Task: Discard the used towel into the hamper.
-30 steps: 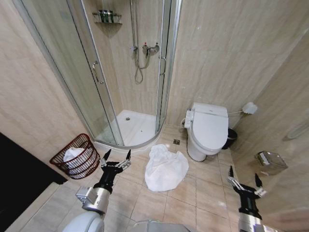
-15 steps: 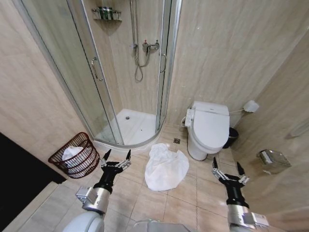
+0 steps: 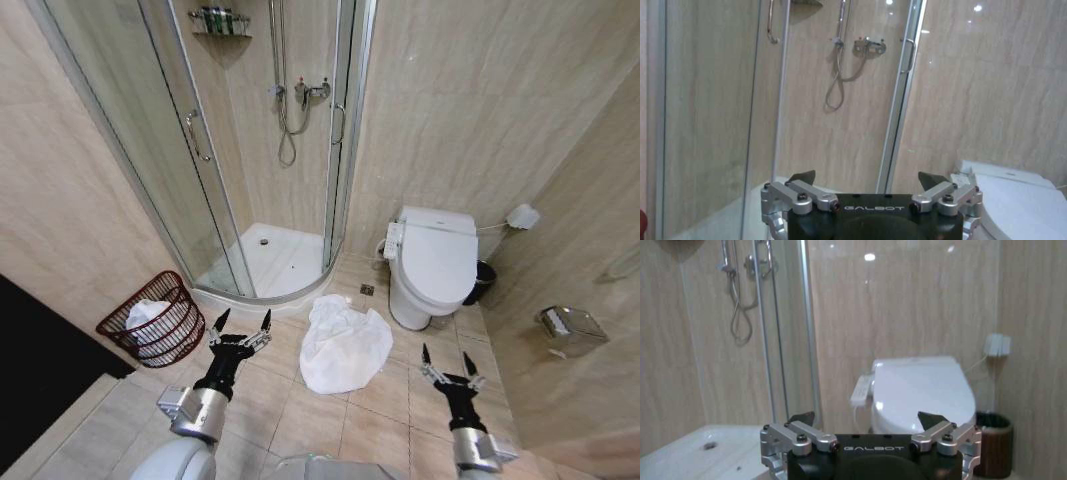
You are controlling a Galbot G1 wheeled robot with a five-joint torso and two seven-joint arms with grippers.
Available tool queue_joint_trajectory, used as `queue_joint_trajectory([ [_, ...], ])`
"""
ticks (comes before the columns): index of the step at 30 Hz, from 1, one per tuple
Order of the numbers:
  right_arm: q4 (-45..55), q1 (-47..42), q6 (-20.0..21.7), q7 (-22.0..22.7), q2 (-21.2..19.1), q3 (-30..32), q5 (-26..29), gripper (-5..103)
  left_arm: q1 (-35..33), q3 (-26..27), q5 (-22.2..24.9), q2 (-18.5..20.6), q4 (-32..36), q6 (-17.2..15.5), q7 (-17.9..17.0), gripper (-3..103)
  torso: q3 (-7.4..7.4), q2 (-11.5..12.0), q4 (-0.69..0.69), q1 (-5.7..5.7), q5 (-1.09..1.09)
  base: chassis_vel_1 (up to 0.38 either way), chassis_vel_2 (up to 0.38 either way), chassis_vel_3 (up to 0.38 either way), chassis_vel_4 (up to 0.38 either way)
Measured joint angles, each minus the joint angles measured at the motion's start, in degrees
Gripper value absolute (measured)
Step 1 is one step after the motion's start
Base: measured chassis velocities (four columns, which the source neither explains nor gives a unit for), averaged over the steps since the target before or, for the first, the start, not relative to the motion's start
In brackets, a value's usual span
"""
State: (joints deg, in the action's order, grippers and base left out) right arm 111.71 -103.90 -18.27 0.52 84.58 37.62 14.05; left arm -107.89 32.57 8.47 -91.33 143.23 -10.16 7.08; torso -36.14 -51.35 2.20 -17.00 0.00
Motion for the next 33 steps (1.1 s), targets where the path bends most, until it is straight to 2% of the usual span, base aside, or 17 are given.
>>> queue_joint_trajectory([
  [8, -6.21, 1.00, -3.51, 0.24, 0.51, -3.21, -2.09, 100, 0.00, 0.00, 0.00, 0.00, 0.00, 0.00, 0.00, 100, 1.29, 2.23, 0.00, 0.96, -0.01, 0.000, 0.000, 0.000, 0.000],
  [11, -12.15, 1.78, -6.39, -0.04, -0.15, -4.10, 0.07, 100, 0.00, 0.00, 0.00, 0.00, 0.00, 0.00, 0.00, 100, 1.87, 3.23, 0.00, 1.38, 0.00, 0.000, 0.000, 0.000, 0.000],
  [14, -15.51, 2.48, -7.59, 0.05, -0.41, -4.59, 1.34, 100, 0.00, 0.00, 0.00, 0.00, 0.00, 0.00, 0.00, 100, 2.30, 3.99, 0.00, 1.70, 0.00, 0.000, 0.000, 0.000, 0.000],
  [24, -18.80, 2.59, -7.95, -0.69, -0.87, -6.12, 1.23, 100, 0.00, 0.00, 0.00, 0.00, 0.00, 0.00, 0.00, 100, 3.65, 6.35, 0.00, 2.71, 0.00, 0.000, 0.000, 0.000, 0.000],
  [33, -22.24, 2.96, -10.19, -1.38, -1.93, -5.95, 0.54, 100, 0.00, 0.00, 0.00, 0.00, 0.00, 0.00, 0.00, 100, 4.97, 8.63, 0.00, 3.67, 0.00, 0.000, 0.000, 0.000, 0.000],
])
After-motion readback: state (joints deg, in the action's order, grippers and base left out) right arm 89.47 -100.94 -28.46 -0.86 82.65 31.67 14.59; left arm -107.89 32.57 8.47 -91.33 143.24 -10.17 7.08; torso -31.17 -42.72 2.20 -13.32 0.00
